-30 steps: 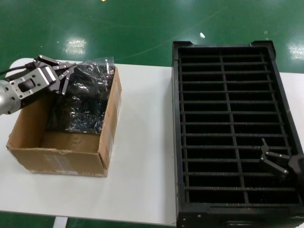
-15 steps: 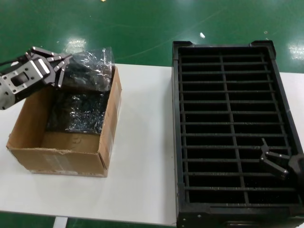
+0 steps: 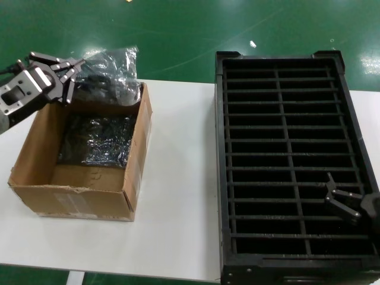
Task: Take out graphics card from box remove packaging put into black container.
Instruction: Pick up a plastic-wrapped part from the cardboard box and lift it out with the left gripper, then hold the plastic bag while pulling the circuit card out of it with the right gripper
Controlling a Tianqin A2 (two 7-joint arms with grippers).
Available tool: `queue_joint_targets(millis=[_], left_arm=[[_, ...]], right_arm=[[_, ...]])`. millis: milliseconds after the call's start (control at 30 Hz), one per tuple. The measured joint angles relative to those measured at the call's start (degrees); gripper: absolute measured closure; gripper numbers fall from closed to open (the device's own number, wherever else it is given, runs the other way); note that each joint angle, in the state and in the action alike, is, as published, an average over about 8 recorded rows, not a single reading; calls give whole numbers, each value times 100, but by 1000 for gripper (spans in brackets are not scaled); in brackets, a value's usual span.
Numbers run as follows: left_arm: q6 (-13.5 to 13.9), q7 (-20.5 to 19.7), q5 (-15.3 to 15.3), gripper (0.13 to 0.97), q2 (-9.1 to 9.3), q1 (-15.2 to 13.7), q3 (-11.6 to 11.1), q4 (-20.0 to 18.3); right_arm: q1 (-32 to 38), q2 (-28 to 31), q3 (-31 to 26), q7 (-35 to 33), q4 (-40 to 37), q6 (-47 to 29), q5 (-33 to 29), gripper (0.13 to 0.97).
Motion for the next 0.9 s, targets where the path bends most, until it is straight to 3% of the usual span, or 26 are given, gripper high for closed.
queue_joint_targets(millis=[433, 633, 900], left_arm=[[-63, -681, -325, 958, -400, 893, -324, -1248], [-34, -933, -505, 958, -596, 1338, -499, -1779], [-30, -1374, -716, 958, -887, 2012, -729, -2581]], right_arm=[[254, 26, -140, -34, -124, -102, -29, 129], [1036, -163, -375, -366, -594, -689, -59, 129], [2472, -773, -784, -1335, -1800, -1984, 16, 129]])
